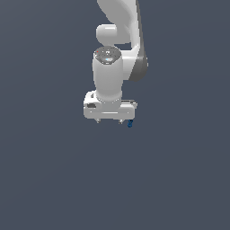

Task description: Pick up the object and move it to a goal position.

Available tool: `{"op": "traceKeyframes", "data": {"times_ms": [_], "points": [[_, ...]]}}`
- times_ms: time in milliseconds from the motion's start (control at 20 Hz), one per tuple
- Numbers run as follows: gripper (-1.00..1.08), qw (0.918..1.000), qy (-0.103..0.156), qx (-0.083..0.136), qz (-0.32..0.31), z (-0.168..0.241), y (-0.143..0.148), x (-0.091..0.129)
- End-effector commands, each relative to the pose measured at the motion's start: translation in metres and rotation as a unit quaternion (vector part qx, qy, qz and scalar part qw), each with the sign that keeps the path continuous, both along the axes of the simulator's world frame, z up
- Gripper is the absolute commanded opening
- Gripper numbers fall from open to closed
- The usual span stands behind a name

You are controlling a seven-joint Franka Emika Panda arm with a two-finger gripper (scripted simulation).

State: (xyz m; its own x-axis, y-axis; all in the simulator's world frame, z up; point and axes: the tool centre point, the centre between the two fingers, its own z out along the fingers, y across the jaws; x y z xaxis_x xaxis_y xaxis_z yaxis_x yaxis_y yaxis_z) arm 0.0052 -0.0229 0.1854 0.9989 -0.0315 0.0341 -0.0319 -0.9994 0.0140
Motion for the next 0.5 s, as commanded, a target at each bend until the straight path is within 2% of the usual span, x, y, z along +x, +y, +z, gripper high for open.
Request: {"op": "traceKeyframes", "data": {"times_ms": [0,450], "points": [[1.0,1.0,0.0,0.0,0.0,0.0,0.0,0.0],[1.0,0.9994,0.007,-0.005,-0.035,-0.012,-0.034,-0.006]]}}
